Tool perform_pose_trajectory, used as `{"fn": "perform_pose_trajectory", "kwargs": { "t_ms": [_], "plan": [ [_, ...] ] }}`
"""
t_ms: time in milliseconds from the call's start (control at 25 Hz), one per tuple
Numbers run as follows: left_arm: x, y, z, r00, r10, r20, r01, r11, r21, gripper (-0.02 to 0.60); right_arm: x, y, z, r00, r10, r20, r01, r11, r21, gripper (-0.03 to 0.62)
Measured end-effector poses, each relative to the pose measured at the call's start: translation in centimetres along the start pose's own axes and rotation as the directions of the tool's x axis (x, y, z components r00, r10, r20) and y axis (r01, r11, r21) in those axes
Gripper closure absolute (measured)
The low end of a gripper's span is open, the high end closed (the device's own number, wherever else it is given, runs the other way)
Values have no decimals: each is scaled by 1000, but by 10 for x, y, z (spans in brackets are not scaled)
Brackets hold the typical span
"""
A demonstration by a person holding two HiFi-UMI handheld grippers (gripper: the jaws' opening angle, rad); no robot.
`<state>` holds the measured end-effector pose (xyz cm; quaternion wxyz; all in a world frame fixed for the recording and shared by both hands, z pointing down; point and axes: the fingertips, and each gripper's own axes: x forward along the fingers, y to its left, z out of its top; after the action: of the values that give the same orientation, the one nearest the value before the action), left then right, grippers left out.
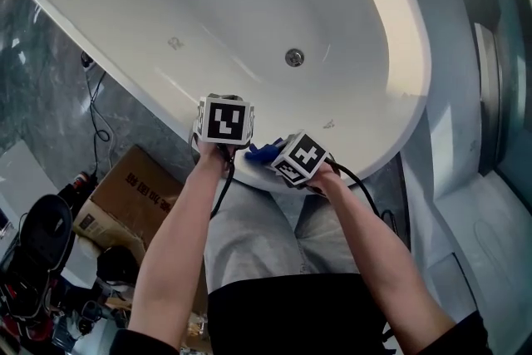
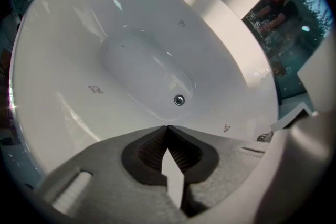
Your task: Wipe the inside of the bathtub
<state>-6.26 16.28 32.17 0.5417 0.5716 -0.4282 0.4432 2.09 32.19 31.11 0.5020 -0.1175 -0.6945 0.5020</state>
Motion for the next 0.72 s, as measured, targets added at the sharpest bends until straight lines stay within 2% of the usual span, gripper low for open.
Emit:
{"fn": "perform_pose_trajectory", "kwargs": {
  "t_ms": [120, 280, 360, 440, 480, 600, 720],
  "plan": [
    [-22, -5, 2, 999, -20, 35, 20, 1000, -10, 580, -21, 2, 9, 998, -60, 17, 60, 998, -12, 500],
    [-52, -14, 10, 995, -46, 83, 47, 999, -9, 580, -70, -3, 41, 983, -142, 121, 141, 990, 11, 500],
    [-68, -16, 13, 995, -35, 98, 35, 999, 0, 580, -99, -4, 58, 968, -183, 174, 181, 983, 27, 500],
    [-85, -12, 9, 997, -3, 76, 6, 999, -32, 580, -127, -2, 75, 951, -219, 219, 213, 976, 48, 500],
    [-93, -14, 9, 997, -11, 75, 16, 998, -65, 580, -139, 2, 84, 943, -225, 244, 219, 974, 54, 500],
    [-124, -34, 39, 976, -104, 190, 131, 982, -138, 580, -173, 24, 114, 920, -221, 323, 220, 975, 38, 500],
    [-157, -38, 74, 958, -93, 272, 136, 981, -141, 580, -211, 39, 145, 890, -245, 384, 266, 964, 0, 500]
  ]
}}
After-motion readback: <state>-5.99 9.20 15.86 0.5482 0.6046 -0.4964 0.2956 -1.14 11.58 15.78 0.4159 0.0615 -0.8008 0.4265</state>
